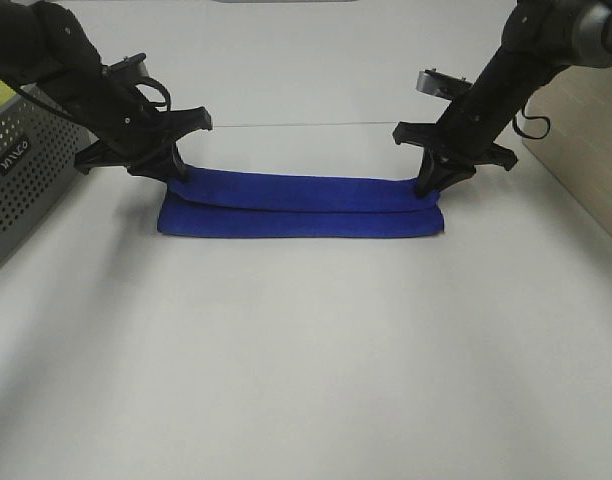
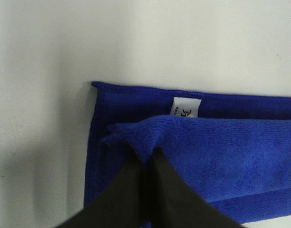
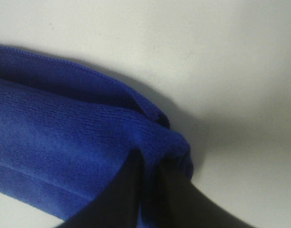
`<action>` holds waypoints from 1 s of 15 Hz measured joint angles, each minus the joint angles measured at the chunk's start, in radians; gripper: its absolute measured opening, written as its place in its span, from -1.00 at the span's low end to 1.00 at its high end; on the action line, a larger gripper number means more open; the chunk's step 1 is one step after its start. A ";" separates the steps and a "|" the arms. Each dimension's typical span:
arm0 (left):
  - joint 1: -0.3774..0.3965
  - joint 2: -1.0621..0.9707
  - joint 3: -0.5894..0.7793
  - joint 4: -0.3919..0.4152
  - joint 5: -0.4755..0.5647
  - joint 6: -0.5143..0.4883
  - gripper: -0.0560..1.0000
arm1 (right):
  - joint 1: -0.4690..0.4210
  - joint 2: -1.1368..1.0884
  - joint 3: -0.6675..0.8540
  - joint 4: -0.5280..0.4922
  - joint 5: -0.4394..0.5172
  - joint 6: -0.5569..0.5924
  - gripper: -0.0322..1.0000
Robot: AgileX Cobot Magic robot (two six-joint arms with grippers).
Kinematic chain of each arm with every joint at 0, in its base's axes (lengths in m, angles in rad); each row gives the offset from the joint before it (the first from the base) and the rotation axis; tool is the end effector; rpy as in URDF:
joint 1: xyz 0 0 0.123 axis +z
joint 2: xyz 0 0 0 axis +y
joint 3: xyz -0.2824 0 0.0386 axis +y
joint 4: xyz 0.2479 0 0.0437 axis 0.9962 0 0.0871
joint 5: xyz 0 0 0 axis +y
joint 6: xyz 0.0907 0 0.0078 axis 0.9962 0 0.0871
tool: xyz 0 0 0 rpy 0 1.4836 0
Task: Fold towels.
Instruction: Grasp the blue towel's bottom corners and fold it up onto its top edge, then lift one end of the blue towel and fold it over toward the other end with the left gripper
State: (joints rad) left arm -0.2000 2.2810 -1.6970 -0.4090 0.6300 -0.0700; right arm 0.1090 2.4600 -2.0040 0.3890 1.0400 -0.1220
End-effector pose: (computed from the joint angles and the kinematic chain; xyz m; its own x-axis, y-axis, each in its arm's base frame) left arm 0.4715 -0.1174 0.1334 -0.9153 -0.2070 -0.3456 -0.0677 0.9247 -0.3747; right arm 0.4959 0.0842 0.1166 -0.9853 -0.0294 -0.1681 -0.0853 0.9381 0.3358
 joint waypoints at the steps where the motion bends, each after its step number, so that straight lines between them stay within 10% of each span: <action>1: 0.000 0.000 -0.002 0.000 0.001 0.000 -0.33 | 0.000 0.000 0.000 0.008 0.006 0.000 -0.31; 3: 0.000 -0.003 -0.002 0.000 0.008 0.000 0.24 | 0.000 0.000 0.000 0.013 0.037 -0.001 0.34; 5: 0.000 -0.004 -0.002 0.021 0.020 0.001 0.58 | 0.000 -0.001 -0.011 0.015 0.068 -0.001 0.56; 15: 0.000 0.061 -0.002 -0.016 0.021 0.016 0.47 | 0.000 -0.007 -0.012 0.008 0.088 -0.001 0.62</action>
State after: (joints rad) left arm -0.2000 2.3420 -1.6990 -0.4250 0.6510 -0.0540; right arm 0.1090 2.4530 -2.0160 0.3970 1.1280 -0.1230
